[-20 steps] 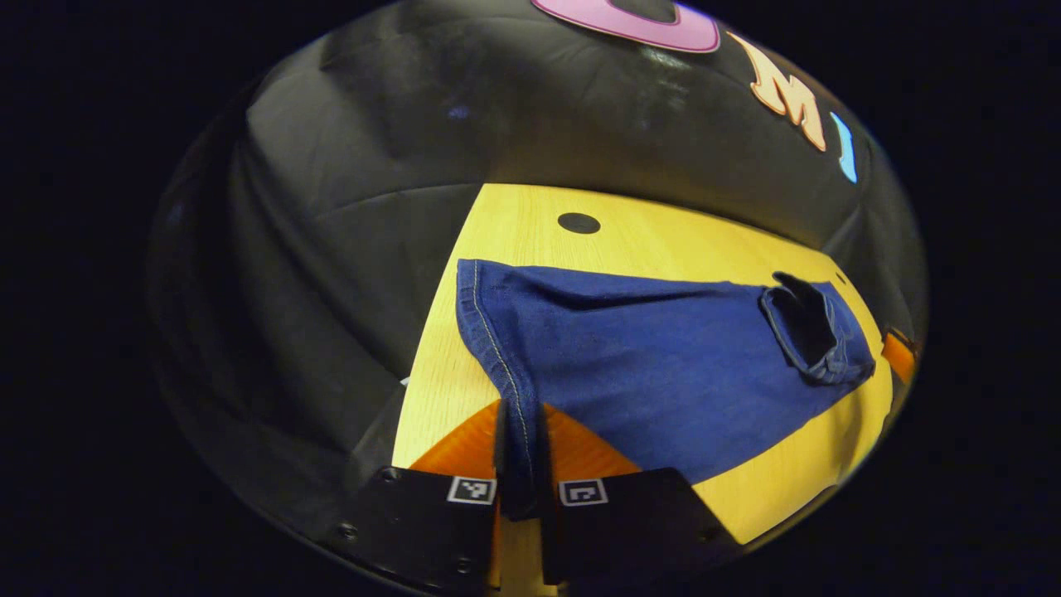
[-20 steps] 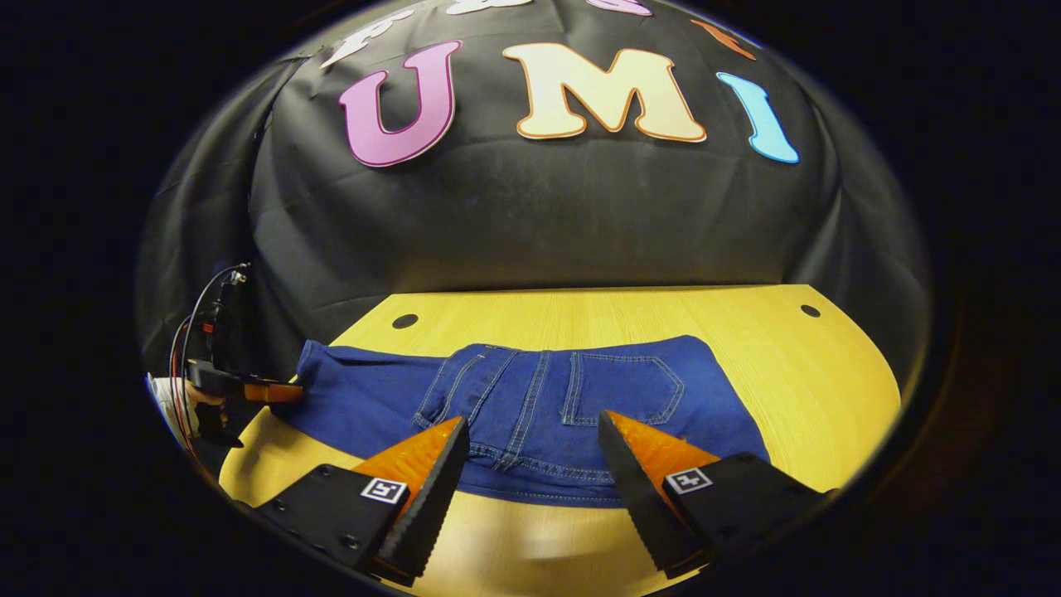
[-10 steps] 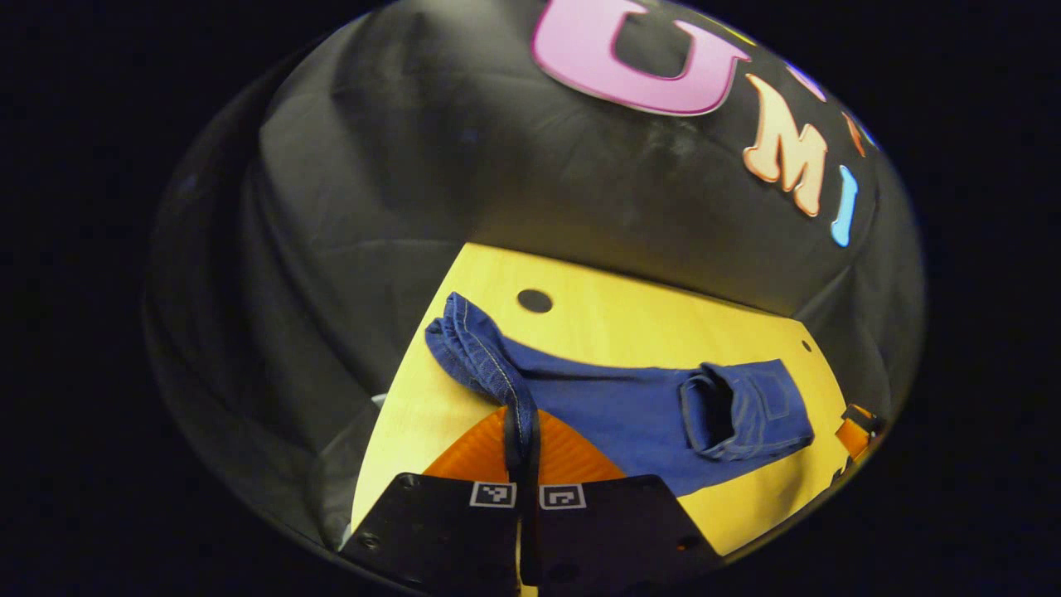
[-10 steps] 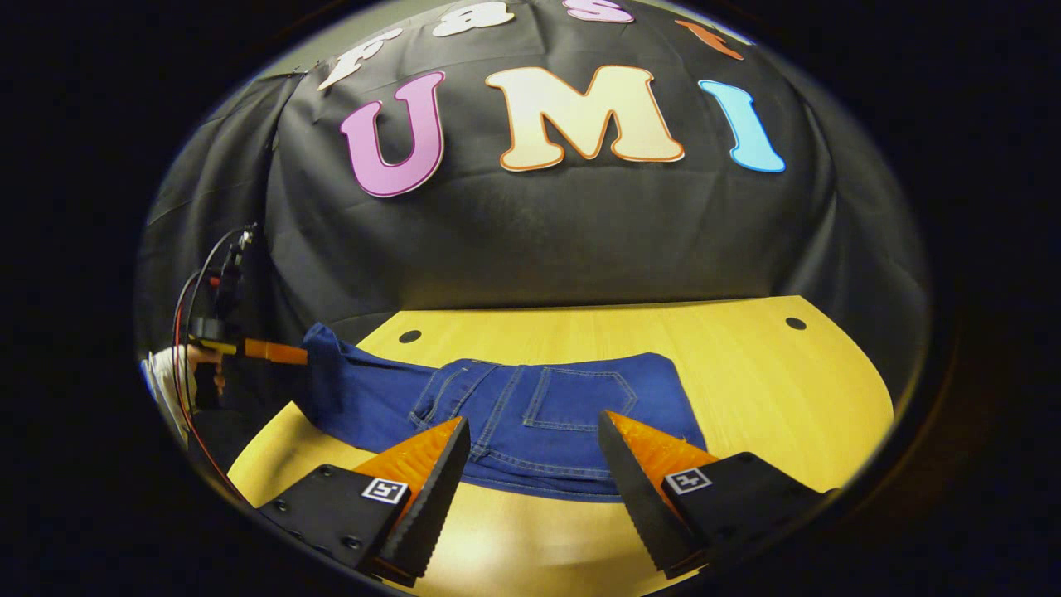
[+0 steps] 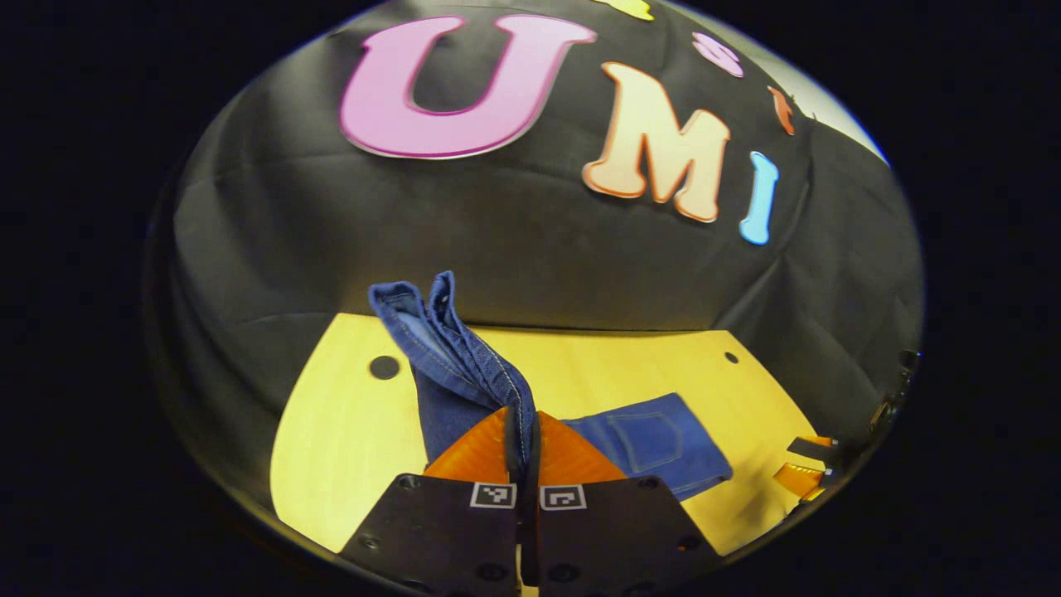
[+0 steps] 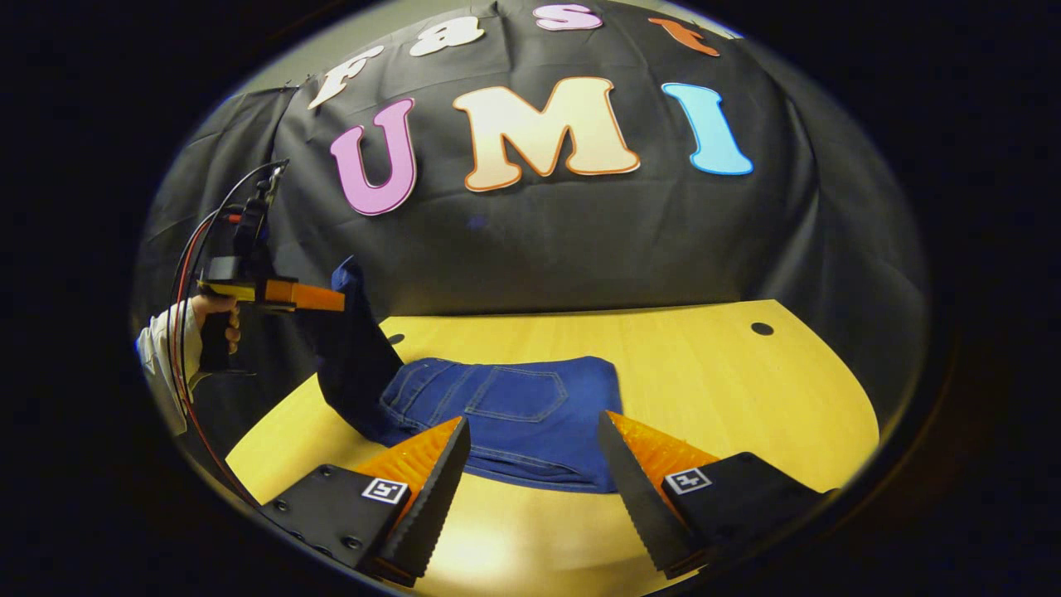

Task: Grasp the waist and the cuffs of the jeans and fold them to make the two legs overlap; first hold the waist and fold one-third of the jeans toward the cuffs, then hold the cuffs and fold the remaining one-third in the same direction to finish folding.

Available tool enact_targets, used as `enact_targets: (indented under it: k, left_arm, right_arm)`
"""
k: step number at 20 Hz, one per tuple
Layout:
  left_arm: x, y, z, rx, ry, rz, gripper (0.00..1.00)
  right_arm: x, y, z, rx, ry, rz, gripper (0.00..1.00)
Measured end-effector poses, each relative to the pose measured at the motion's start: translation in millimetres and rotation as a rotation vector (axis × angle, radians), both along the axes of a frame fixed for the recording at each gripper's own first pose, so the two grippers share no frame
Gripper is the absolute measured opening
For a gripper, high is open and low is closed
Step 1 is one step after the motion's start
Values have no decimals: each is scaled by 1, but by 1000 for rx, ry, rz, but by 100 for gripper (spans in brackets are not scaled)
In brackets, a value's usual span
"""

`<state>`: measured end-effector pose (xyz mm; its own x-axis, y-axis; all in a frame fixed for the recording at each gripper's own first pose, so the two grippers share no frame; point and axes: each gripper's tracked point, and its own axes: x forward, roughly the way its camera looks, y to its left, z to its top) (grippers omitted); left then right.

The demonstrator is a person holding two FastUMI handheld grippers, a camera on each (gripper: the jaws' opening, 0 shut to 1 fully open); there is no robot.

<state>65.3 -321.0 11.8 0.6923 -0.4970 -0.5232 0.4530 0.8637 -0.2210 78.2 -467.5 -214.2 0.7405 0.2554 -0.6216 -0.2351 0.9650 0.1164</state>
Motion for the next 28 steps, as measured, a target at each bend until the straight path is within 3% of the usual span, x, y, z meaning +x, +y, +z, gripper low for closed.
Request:
enact_targets:
  k: [6, 11, 14, 15, 16, 19, 22, 24, 27, 28]
  left_arm:
    - [-24, -113, -36, 4, 48, -130, 0]
    - [-38, -160, -85, 8, 107, -131, 0]
    - [-48, -164, -114, 62, 122, -104, 0]
    - [-56, -169, -110, 36, 125, -105, 3]
    - [-63, -174, -104, 8, 120, -95, 9]
    - [-82, -155, -37, -50, -41, -61, 95]
    - [-97, -117, 19, -13, -236, 3, 96]
    - [-114, -88, 55, 9, -347, 34, 96]
    - [-140, -48, 91, 24, -427, 71, 95]
    - [-147, -36, 101, 21, -448, 84, 95]
  right_arm:
    - [-3, -70, 6, -39, -13, -62, 97]
    - [-12, -102, 5, -66, -10, -74, 97]
    - [-12, -98, 9, -31, -13, -53, 96]
    - [-10, -92, 13, -11, -20, -43, 97]
    - [-7, -87, 19, 2, -37, -35, 92]
    - [6, -59, 47, 40, -120, 8, 98]
    - [18, -26, 92, 78, -236, 26, 94]
    - [17, -3, 129, 115, -310, 22, 98]
    - [7, 30, 180, 163, -414, 7, 93]
    - [1, 40, 197, 176, -450, 7, 97]
